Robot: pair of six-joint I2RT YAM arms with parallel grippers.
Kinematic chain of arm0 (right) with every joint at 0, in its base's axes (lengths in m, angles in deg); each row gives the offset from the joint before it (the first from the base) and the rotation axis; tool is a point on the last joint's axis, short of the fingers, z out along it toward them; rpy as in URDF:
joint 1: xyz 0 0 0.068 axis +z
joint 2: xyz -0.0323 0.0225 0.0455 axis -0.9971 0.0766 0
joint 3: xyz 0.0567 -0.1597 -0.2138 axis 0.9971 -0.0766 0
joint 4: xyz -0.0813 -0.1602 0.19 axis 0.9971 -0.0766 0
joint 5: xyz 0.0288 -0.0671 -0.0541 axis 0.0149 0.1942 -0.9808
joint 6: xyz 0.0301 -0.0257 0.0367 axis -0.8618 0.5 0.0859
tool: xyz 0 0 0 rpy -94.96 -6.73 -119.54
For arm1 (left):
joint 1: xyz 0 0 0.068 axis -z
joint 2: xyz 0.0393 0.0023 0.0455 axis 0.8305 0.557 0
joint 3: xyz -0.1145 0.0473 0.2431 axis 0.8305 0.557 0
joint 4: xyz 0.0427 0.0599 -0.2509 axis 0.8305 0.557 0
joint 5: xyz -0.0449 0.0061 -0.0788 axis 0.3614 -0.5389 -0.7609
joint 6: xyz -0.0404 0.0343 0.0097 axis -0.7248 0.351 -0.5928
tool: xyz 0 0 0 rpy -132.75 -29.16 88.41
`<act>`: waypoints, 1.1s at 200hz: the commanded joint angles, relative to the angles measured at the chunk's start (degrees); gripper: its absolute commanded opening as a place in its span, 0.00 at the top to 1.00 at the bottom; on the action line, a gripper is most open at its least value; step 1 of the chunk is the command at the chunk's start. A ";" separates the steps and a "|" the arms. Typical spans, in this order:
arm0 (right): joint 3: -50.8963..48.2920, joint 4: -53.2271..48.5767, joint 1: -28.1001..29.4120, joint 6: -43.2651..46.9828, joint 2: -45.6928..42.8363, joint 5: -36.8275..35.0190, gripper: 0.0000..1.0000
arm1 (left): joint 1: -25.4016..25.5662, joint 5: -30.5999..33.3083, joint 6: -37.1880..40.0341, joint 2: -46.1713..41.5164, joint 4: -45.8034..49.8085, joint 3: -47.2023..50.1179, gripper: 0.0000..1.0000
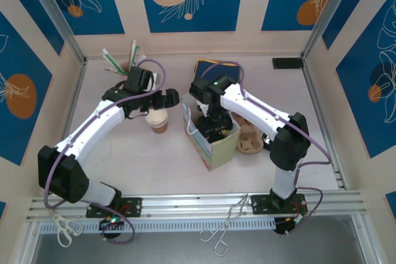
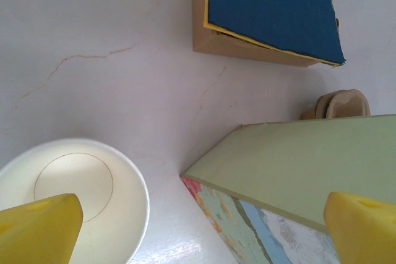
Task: Pack the takeout coffee
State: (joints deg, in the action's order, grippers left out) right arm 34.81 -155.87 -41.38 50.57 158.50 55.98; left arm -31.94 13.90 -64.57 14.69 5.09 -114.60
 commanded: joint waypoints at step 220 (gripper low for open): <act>-3.75 3.14 -1.69 0.68 1.39 2.35 0.36 | -0.85 -1.25 1.82 0.11 0.99 -2.11 0.00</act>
State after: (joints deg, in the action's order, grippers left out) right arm 33.32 -154.84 -42.65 50.64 158.48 57.68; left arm -31.94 13.85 -64.55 14.71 5.09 -114.62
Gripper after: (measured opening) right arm 0.644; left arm 0.998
